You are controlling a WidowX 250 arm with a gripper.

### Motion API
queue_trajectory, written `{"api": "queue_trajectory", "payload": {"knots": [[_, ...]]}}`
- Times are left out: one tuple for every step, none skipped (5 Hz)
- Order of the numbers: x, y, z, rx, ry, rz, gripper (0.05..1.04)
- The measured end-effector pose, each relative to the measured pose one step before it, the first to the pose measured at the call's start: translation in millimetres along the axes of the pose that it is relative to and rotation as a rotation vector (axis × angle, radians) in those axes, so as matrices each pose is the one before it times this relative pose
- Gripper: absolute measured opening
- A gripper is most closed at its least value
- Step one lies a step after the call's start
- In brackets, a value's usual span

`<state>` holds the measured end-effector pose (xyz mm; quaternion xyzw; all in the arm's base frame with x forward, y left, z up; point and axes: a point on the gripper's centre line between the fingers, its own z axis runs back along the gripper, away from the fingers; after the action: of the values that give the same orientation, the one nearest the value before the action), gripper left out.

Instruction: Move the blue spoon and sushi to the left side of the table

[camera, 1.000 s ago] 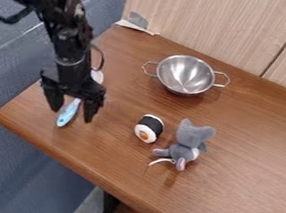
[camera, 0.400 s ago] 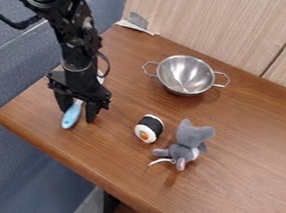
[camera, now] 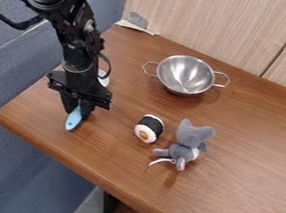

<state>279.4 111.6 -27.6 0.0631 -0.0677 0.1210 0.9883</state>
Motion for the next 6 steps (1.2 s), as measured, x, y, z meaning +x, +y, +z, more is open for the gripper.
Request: {"api": "queue_trajectory", "payload": {"knots": [[-3.86, -0.99, 1.49, -0.0061, 0.0128, -0.0033, 0.323], [-3.45, 0.35, 2.02, -0.0111, 0.0400, 0.0122, 0.323], [-0.60, -0.33, 29.08, -0.0415, -0.0223, 0.0317, 0.323], [-9.63, -6.61, 34.67, -0.0142, -0.0255, -0.0206, 0.323], [-16.79, -11.19, 31.16, -0.0399, 0.0300, 0.0075, 0.323], [-28.63, -25.52, 8.66, -0.0955, 0.0762, -0.0701, 0.323]]}}
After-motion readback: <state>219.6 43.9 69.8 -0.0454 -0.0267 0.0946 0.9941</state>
